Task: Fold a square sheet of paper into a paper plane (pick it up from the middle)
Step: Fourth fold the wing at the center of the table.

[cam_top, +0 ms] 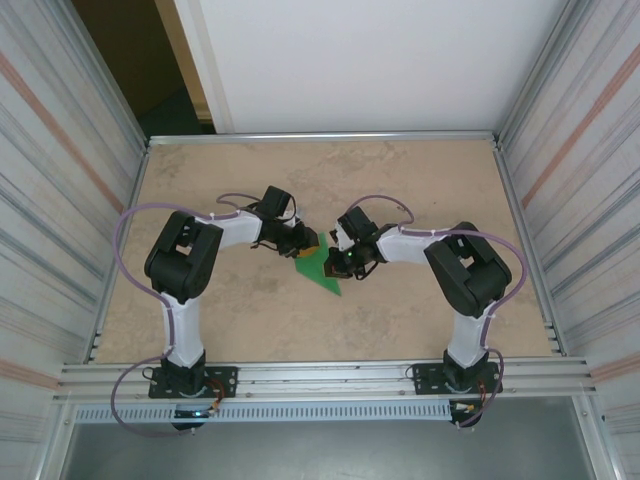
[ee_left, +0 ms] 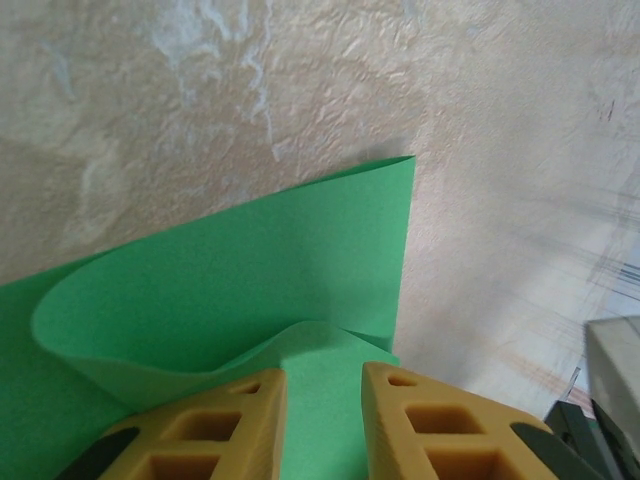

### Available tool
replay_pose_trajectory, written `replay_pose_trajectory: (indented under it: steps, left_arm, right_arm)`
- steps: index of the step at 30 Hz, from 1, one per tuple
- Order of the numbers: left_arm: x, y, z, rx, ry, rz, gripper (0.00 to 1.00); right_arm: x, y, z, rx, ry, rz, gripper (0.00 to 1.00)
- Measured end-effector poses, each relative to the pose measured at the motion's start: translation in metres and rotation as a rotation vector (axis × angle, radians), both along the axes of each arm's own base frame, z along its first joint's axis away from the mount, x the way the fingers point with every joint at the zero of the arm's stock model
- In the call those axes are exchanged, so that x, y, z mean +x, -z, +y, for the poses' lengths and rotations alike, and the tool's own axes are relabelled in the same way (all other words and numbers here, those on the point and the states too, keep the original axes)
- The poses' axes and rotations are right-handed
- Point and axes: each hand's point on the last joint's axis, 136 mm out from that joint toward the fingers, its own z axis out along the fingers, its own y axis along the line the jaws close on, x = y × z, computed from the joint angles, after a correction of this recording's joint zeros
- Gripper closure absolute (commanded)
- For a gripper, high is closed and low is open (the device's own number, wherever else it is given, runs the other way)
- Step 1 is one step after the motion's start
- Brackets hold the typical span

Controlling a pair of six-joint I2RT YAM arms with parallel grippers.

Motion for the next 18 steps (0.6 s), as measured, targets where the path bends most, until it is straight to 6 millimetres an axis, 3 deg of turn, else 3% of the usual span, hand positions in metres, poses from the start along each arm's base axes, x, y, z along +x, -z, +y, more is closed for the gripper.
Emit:
replay_pose_trajectory:
  steps: [4, 12, 18]
  left_arm:
    - [0.001, -0.005, 0.000, -0.004, -0.001, -0.017, 0.72]
    - [-0.013, -0.054, -0.013, -0.070, 0.060, -0.190, 0.80]
    - [-0.036, -0.040, -0.019, -0.064, 0.104, -0.181, 0.84]
  right_arm:
    - [0.000, 0.001, 0.000, 0.003, 0.000, -0.003, 0.95]
    - [0.000, 0.001, 0.000, 0.005, 0.001, -0.002, 0.97]
    - [0.001, 0.001, -0.001, 0.009, 0.002, 0.003, 0.97]
